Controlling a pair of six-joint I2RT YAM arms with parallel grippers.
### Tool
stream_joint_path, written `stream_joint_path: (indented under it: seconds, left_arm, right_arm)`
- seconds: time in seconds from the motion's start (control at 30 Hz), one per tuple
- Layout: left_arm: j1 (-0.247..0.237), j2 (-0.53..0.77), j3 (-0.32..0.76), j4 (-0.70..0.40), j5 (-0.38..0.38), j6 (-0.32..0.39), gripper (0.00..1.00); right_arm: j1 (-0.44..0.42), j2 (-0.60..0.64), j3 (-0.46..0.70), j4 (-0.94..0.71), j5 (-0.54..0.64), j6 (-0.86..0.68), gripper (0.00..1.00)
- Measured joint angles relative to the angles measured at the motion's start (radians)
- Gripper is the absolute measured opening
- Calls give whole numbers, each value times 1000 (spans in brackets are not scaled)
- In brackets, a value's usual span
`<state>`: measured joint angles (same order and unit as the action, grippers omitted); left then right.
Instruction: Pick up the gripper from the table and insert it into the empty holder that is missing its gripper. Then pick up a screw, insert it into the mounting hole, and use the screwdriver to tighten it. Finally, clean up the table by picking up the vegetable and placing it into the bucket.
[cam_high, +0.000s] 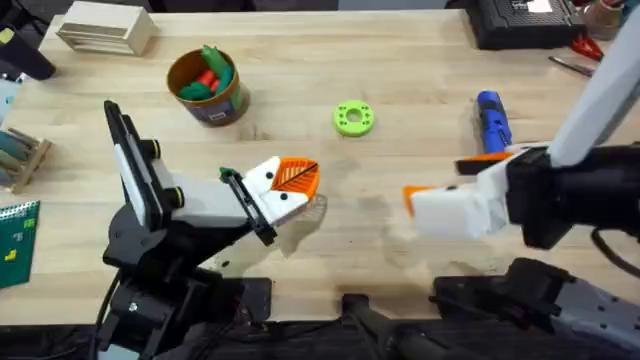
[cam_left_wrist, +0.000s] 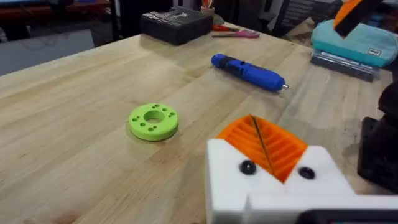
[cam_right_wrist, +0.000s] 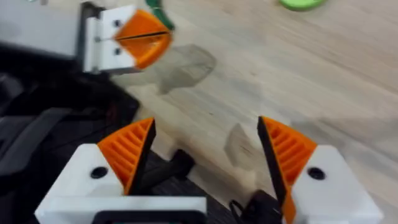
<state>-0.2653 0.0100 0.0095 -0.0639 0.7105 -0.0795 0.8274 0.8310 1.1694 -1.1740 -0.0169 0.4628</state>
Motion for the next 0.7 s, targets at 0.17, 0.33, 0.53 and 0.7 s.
stream_joint_path:
  seconds: [0.17,0.33,0.53,0.7]
  left_arm:
    - [0,0,0,0,0,0,7]
    - [0,0,0,0,0,0,7]
    - [0,0,0,0,0,0,7]
    - [0,0,0,0,0,0,7]
  right_arm:
    - [-174,0,-3,-102,119,5,989]
    - [-569,34,-7,-59,189,-213,990]
    - [-892,204,-7,122,107,-484,988]
    - [-1057,412,-7,272,-2,-632,990]
